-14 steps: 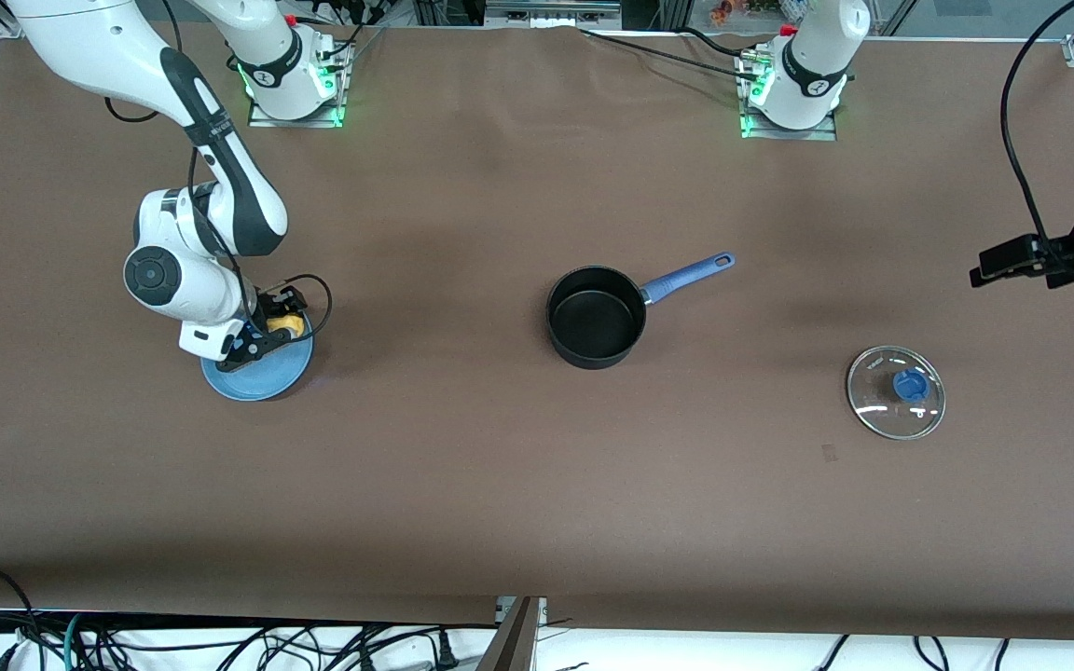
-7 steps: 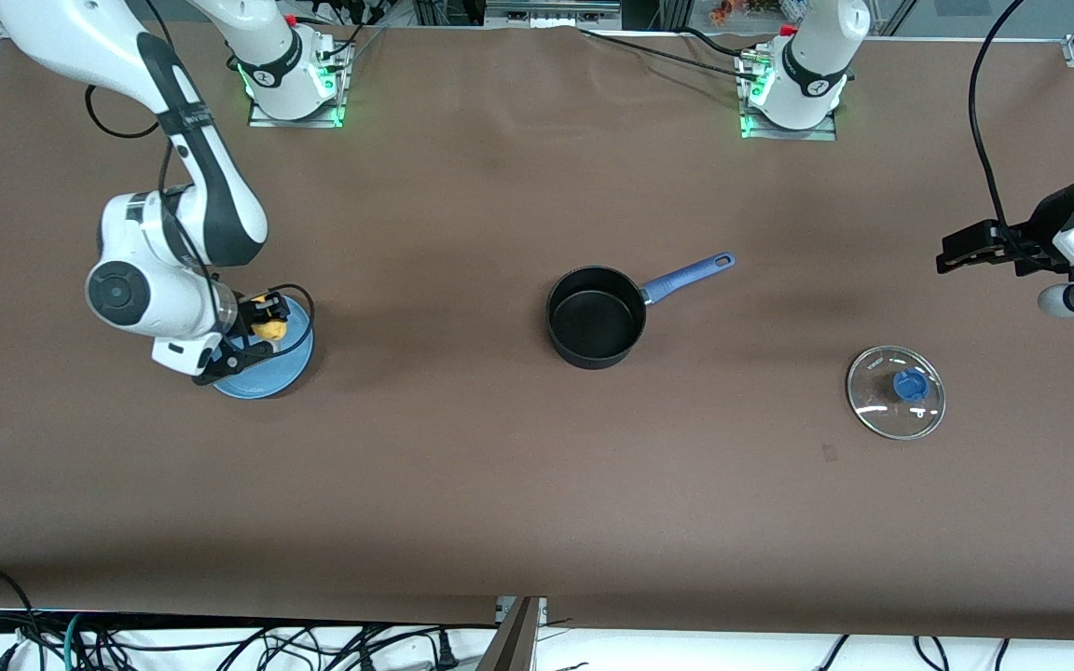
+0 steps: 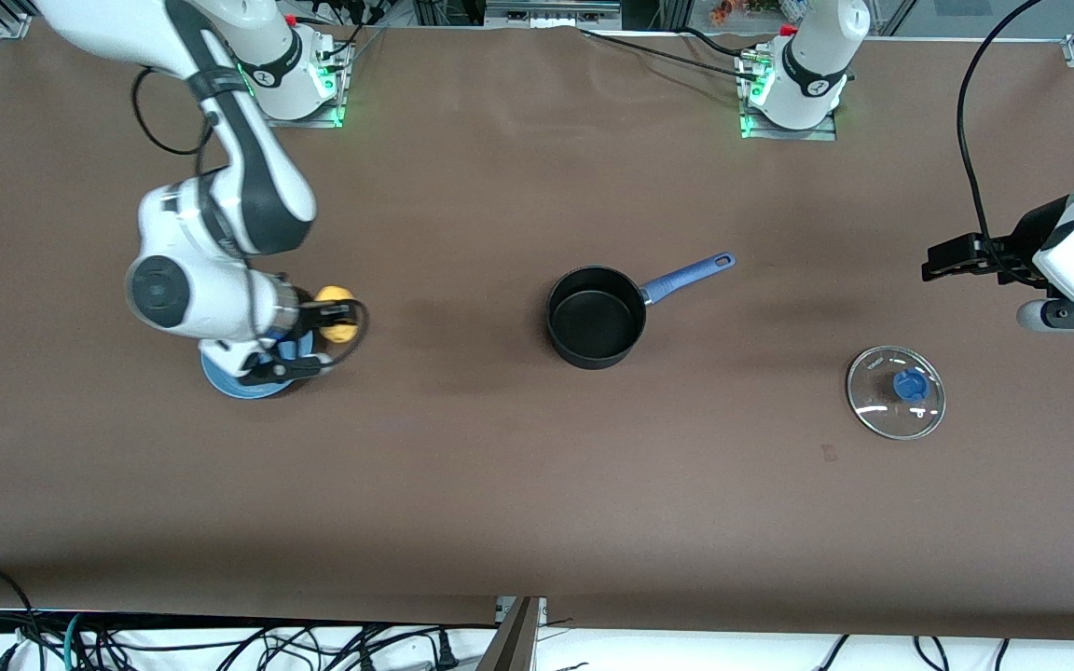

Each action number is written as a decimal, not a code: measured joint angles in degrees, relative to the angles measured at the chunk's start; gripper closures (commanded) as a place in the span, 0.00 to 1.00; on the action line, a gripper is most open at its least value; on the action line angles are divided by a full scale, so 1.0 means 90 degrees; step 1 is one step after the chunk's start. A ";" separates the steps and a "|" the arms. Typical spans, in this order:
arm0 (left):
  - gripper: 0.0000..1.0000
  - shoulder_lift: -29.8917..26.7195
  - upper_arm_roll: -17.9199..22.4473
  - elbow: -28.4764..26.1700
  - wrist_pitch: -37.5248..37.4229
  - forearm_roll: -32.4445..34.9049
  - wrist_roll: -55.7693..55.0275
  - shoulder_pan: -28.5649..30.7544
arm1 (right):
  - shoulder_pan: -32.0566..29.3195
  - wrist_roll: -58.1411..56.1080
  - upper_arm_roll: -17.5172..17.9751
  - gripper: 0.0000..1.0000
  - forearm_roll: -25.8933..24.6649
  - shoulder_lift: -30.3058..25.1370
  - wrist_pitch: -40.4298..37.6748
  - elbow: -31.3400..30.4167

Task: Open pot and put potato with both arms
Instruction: 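Carry the yellow potato with the right gripper over the saucepan, then open the right gripper to drop the potato into the saucepan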

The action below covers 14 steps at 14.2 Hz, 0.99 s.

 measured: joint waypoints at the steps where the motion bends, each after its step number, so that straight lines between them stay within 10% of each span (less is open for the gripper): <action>1: 0.00 0.0001 -0.0001 0.0001 0.0000 0.0000 0.0000 0.0000 | 0.0283 0.0561 0.0008 0.47 0.0047 0.0175 0.0015 0.0236; 11: 0.00 0.0001 0.0008 0.0003 0.0000 -0.0001 0.0000 0.0012 | 0.2270 0.5250 0.0027 0.46 0.1258 0.1644 0.2458 0.1739; 13: 0.00 0.0002 0.0008 0.0003 0.0000 -0.0003 0.0000 0.0012 | 0.2522 0.6061 0.0027 0.37 0.1286 0.1664 0.2768 0.1739; 14: 0.00 0.0004 0.0008 0.0003 0.0000 -0.0003 0.0000 0.0013 | 0.2637 0.6401 0.0027 0.17 0.1289 0.1695 0.2940 0.1739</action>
